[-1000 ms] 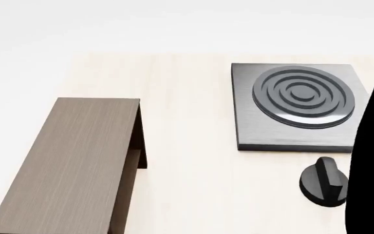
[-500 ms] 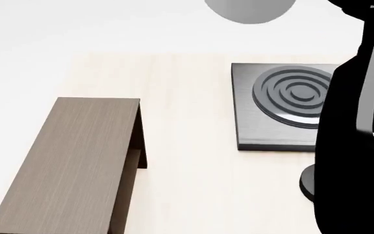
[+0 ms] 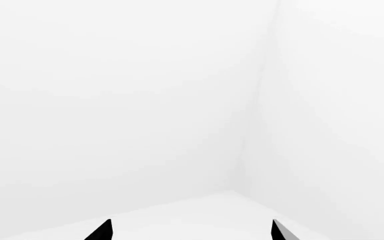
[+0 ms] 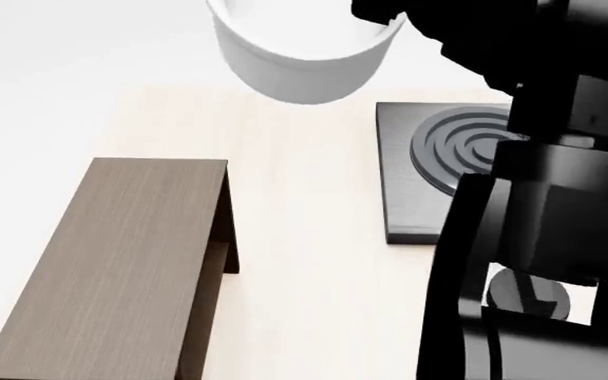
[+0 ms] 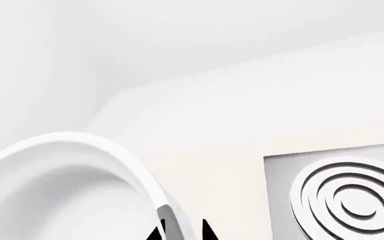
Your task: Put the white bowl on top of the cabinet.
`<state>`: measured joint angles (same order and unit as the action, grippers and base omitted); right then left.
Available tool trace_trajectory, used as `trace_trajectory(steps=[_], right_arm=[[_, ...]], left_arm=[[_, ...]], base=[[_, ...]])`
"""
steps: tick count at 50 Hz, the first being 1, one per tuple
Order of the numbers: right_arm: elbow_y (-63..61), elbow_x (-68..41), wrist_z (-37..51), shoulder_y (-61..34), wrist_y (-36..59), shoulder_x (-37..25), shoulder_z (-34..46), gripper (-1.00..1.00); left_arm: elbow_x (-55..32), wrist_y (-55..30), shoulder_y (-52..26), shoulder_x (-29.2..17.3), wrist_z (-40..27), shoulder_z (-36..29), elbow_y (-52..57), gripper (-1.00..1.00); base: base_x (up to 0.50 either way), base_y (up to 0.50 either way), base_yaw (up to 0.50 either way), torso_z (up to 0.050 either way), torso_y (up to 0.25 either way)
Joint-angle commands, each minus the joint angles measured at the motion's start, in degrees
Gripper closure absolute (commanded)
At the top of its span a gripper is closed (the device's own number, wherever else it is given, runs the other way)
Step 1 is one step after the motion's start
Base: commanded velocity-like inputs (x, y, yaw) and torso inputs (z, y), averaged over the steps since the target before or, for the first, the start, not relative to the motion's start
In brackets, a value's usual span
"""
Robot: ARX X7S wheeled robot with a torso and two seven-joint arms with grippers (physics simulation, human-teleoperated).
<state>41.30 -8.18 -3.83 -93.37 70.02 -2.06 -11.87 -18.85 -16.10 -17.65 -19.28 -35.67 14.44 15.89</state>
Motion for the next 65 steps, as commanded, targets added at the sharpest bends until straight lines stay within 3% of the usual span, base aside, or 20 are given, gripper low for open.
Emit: trace_trajectory(steps=[1,26,38,53,65], right_arm=[[-12.7,-6.4,-4.1,3.3,8.5,0.7,3.6,1.0],[-29.5,-18.8,-2.4,7.3,18.3,1.7,11.0,1.0],[-33.9,-34.7,8.8,11.0,19.5,1.7,12.6,1.0],[-32.7,-44.4,16.3,13.0,16.7,1.6,16.8,1.0],[-24.9,-46.1,17.7,13.1,10.7,1.4,21.2,1.0]], left_arm=[[0.1,0.4,-0.1,0.0,0.0,-0.3,-0.6,-1.0],[-0.4,0.0,0.2,-0.3,-0.3,-0.4,0.0,-1.0],[-0.6,0.3,0.2,-0.3,-0.1,-0.5,-0.2,-1.0],[-0.5,0.4,0.2,-0.5,-0.2,-0.9,-0.3,-1.0],[-0.6,0.5,0.2,-0.5,-0.3,-1.0,-0.5,-1.0]], base=[[0.0,0.0,0.0,0.0,0.0],[0.0,0.0,0.0,0.001,0.001],[0.0,0.0,0.0,0.0,0.001],[0.0,0.0,0.0,0.0,0.001],[0.0,0.0,0.0,0.001,0.001]])
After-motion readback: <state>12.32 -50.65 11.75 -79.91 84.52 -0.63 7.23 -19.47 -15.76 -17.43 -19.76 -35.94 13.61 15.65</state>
